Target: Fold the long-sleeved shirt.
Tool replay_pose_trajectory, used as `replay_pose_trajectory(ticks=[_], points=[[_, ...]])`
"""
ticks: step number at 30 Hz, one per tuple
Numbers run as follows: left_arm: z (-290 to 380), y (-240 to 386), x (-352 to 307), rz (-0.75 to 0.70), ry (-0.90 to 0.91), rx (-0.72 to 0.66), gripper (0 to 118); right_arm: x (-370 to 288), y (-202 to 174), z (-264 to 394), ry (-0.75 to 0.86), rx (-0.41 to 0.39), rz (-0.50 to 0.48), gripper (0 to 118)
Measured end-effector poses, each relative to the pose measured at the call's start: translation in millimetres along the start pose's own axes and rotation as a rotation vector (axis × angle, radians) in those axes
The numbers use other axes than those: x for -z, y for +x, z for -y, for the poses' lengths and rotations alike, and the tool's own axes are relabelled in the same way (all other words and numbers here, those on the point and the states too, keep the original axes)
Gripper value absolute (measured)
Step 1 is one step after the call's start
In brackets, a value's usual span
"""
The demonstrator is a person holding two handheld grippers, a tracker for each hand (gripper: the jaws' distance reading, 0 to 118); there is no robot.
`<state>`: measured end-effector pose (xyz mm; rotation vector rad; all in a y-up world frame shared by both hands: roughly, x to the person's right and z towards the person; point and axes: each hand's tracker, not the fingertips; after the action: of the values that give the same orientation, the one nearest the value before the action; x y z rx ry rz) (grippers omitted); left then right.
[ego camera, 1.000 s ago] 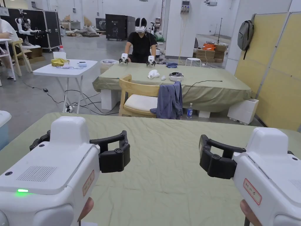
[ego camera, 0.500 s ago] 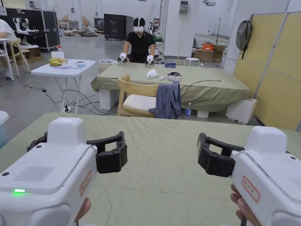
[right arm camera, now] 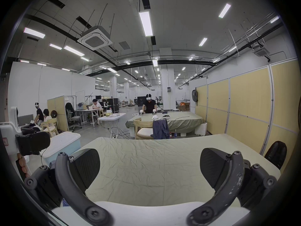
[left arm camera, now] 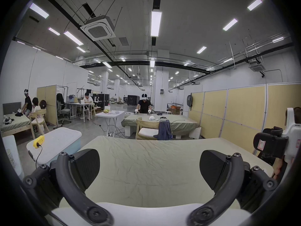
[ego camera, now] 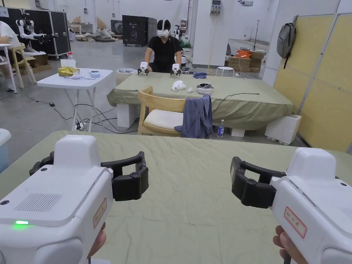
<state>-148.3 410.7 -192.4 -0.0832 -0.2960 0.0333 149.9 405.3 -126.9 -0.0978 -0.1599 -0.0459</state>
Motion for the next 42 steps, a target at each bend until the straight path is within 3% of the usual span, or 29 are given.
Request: replay_pose_trajectory(ticks=[42], points=[[2.5, 2.4, 6.2, 0.023, 0.016, 0.002, 118, 8.5, -4.5, 4.2, -0.01, -0.023, 0.025, 118]])
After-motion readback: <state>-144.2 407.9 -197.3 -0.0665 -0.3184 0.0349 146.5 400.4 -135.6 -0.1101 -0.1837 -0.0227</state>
